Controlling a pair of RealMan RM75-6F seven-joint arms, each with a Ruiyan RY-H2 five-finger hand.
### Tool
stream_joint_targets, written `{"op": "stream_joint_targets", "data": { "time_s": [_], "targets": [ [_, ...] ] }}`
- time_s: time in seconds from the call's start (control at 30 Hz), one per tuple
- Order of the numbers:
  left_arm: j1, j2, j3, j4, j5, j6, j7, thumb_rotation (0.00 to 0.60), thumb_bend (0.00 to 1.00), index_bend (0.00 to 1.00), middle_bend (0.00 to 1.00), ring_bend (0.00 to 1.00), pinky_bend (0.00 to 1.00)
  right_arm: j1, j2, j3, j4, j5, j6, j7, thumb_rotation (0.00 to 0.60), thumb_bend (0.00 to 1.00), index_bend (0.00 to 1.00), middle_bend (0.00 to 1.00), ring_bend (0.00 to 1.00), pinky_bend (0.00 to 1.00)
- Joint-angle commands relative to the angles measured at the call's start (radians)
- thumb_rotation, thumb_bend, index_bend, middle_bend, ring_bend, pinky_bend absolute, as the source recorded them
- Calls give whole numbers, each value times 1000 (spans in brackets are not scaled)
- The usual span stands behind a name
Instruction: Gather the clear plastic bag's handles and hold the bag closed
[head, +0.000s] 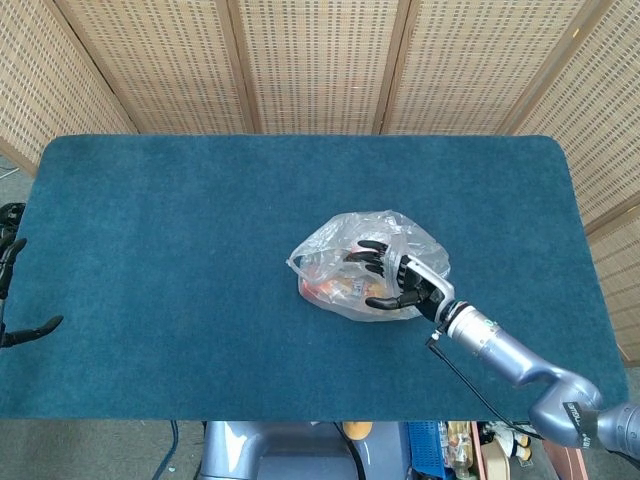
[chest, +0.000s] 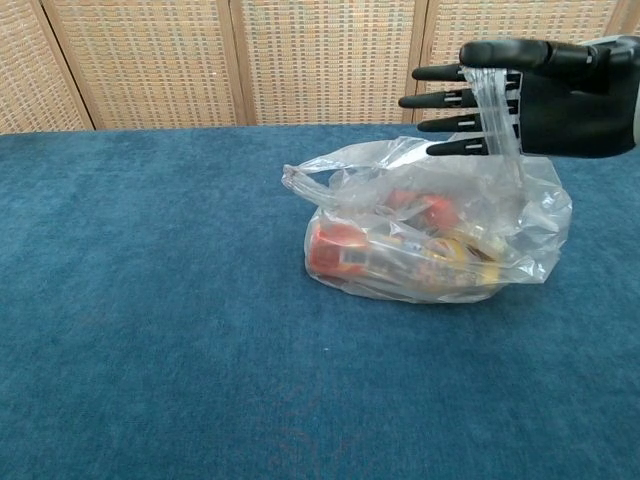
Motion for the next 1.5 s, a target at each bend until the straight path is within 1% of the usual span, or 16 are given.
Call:
{"op": "stream_joint_targets", "data": {
  "time_s": [0.03, 0.07, 0.13, 0.27, 0.37, 0.47, 0.57, 0.63, 0.67, 0.77, 0.83, 0.9, 1.0, 1.13, 1.3, 1.5],
  "targets": [
    [-1, 1, -1, 0, -1, -1, -2, 600, 134, 0, 0, 0, 0, 40, -11, -13, 77, -140, 76, 347, 600, 0, 126, 212, 74, 111],
    [-1, 1, -1, 0, -2, -1, -2, 600, 134, 0, 0, 0, 0, 46, -12, -26, 93, -165, 105, 410, 600, 0, 126, 216, 81, 144],
    [-1, 1, 0, 1, -3, -2, -2, 600, 133, 0, 0, 0, 0, 53, -12, -45, 112, -197, 149, 492, 600, 0, 126, 231, 95, 201],
    [-6, -3, 1, 1, -6, -11, 7, 600, 135, 0, 0, 0, 0, 77, -12, -91, 162, -255, 214, 600, 600, 0, 160, 316, 175, 311],
    [-13, -8, 2, 2, -7, -20, 22, 600, 137, 0, 0, 0, 0, 94, -11, -121, 188, -276, 239, 634, 600, 0, 197, 362, 220, 353],
    [-30, -21, -1, 13, 0, -34, 37, 600, 144, 0, 0, 0, 0, 111, -5, -150, 202, -289, 258, 642, 600, 0, 214, 372, 234, 368],
    [-77, -45, -12, 56, 6, -92, 32, 600, 151, 0, 0, 0, 0, 124, 6, -178, 205, -296, 272, 639, 600, 0, 219, 376, 242, 369],
    [-122, -69, -22, 109, 28, -139, -3, 600, 159, 0, 0, 0, 0, 130, 13, -194, 205, -296, 283, 639, 600, 0, 220, 376, 242, 369],
    [-149, -85, -26, 146, 58, -159, -26, 600, 164, 2, 0, 0, 0, 131, 16, -202, 206, -294, 290, 639, 600, 0, 220, 376, 242, 369],
    [-227, -147, -24, 276, 162, -199, -115, 600, 184, 62, 0, 0, 0, 137, 21, -219, 209, -281, 299, 641, 600, 0, 222, 376, 243, 369],
    [-278, -199, -20, 366, 236, -202, -191, 600, 194, 122, 0, 0, 0, 142, 23, -229, 211, -272, 302, 640, 600, 0, 222, 376, 243, 369],
    [-328, -262, -16, 461, 303, -189, -261, 600, 196, 142, 0, 0, 0, 145, 24, -237, 213, -262, 307, 640, 600, 0, 222, 376, 242, 369],
    [-392, -343, -4, 570, 360, -193, -326, 600, 201, 149, 0, 0, 0, 148, 25, -246, 213, -250, 318, 640, 600, 0, 222, 376, 242, 369],
    [-469, -442, -5, 656, 400, -211, -330, 600, 224, 151, 0, 0, 0, 152, 30, -251, 212, -236, 323, 635, 600, 0, 222, 376, 242, 369],
    [-558, -605, -11, 816, 439, -186, -326, 600, 227, 151, 0, 0, 0, 164, 39, -258, 216, -219, 319, 632, 600, 0, 222, 376, 242, 369],
    [-641, -732, -16, 960, 454, -162, -347, 600, 229, 175, 0, 0, 0, 173, 34, -264, 242, -199, 315, 649, 600, 0, 223, 376, 242, 369]
  ]
}}
